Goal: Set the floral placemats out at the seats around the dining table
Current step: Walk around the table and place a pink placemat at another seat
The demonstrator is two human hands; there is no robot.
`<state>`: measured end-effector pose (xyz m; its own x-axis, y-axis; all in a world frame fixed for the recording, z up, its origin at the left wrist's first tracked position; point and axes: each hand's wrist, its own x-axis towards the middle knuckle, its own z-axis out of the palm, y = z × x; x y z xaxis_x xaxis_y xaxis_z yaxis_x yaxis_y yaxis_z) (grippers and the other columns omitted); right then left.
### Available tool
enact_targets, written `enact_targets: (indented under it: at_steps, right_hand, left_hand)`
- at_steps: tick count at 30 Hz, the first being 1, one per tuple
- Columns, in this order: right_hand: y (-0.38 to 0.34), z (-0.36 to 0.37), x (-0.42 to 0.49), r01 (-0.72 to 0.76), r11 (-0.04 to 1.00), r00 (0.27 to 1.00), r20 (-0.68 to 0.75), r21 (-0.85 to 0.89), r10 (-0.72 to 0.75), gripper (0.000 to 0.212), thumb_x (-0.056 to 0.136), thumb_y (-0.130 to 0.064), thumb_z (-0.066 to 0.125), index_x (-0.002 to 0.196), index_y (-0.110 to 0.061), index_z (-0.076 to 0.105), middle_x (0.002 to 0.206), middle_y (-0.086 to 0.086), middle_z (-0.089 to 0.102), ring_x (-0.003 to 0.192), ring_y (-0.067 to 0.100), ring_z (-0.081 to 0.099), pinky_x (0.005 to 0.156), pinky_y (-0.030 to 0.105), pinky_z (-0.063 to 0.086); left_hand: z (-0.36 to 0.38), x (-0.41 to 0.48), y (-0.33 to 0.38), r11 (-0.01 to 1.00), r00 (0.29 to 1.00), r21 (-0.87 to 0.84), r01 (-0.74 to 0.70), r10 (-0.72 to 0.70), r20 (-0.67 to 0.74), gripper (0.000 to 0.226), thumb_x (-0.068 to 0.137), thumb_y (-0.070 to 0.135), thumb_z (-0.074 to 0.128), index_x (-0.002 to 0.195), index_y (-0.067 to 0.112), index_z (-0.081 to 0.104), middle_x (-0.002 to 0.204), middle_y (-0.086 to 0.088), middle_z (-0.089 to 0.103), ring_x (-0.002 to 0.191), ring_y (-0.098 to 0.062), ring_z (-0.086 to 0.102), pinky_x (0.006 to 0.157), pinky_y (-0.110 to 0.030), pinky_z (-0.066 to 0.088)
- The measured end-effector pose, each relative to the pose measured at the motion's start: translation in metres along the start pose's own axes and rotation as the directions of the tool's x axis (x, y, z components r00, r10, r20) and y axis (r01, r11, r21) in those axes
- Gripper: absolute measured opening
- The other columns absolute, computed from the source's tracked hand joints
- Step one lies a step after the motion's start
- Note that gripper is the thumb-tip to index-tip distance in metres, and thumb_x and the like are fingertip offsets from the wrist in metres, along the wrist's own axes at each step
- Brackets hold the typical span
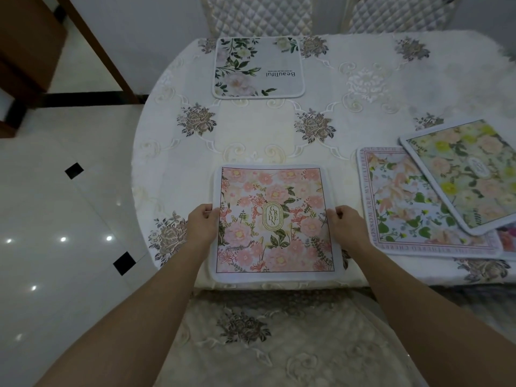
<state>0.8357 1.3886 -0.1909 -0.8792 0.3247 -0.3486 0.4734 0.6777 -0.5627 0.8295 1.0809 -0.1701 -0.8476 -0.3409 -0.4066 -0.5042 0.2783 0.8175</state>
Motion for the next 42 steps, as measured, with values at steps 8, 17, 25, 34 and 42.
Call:
enact_targets:
  at_steps: [8, 17, 25, 34, 42]
  right_hand:
    - [-0.003, 0.000, -0.002, 0.003, 1.000, 1.000, -0.010, -0.010, -0.003, 0.040, 0.099, -0.034, 0.048, 0.081, 0.000, 0.058, 0.070, 0.013, 0.058, 0.056, 0.018, 0.047, 0.049, 0.026, 0.028]
    - [-0.012, -0.001, -0.019, -0.052, 0.968, 0.970, -0.243, -0.245, -0.009, 0.030, 0.093, -0.032, 0.051, 0.098, -0.004, 0.060, 0.099, 0.014, 0.059, 0.081, 0.028, 0.053, 0.066, 0.034, 0.042]
    - [-0.052, 0.067, -0.037, 0.521, 0.745, 0.812, -0.027, -0.417, -0.583, 0.047, 0.097, -0.028, 0.044, 0.139, -0.006, 0.044, 0.145, 0.016, 0.045, 0.133, 0.033, 0.042, 0.107, 0.047, 0.040]
    - [-0.013, 0.064, -0.024, 0.503, 0.703, 0.843, 0.104, -0.503, -0.528, 0.077, 0.100, -0.057, 0.025, 0.155, -0.010, 0.003, 0.164, 0.008, -0.001, 0.151, 0.019, -0.006, 0.123, 0.041, 0.005]
    - [-0.011, 0.052, -0.023, 0.448, 0.756, 0.888, 0.143, -0.476, -0.436, 0.078, 0.097, -0.063, 0.015, 0.155, -0.015, -0.006, 0.163, 0.004, -0.011, 0.150, 0.018, -0.014, 0.122, 0.040, 0.001]
  left_hand:
    - [-0.003, 0.000, -0.001, 0.999, 1.000, 0.045, -0.018, 0.019, -0.022, 0.012, 0.096, 0.017, 0.058, 0.091, 0.008, 0.063, 0.089, -0.009, 0.064, 0.084, -0.022, 0.058, 0.076, -0.032, 0.044]
    - [-0.014, 0.001, 0.006, 0.904, 0.981, 0.407, -0.134, 0.178, -0.072, 0.039, 0.100, 0.026, 0.049, 0.132, 0.004, 0.054, 0.124, -0.017, 0.062, 0.111, -0.031, 0.058, 0.094, -0.039, 0.044]
    - [0.048, -0.012, -0.005, 0.383, 0.803, 0.723, -0.575, 0.432, 0.410, 0.055, 0.102, 0.044, 0.023, 0.154, 0.026, 0.018, 0.164, -0.002, 0.009, 0.150, -0.022, 0.009, 0.120, -0.048, 0.019]
    - [0.039, 0.002, -0.038, 0.274, 0.777, 0.759, -0.591, 0.445, 0.445, 0.067, 0.100, 0.058, 0.015, 0.155, 0.027, -0.008, 0.164, 0.001, -0.014, 0.149, -0.014, -0.016, 0.123, -0.043, 0.001]
    - [0.036, -0.001, -0.027, 0.296, 0.797, 0.751, -0.590, 0.364, 0.482, 0.067, 0.099, 0.061, 0.009, 0.153, 0.030, -0.015, 0.161, 0.001, -0.023, 0.147, -0.014, -0.024, 0.122, -0.042, -0.003]
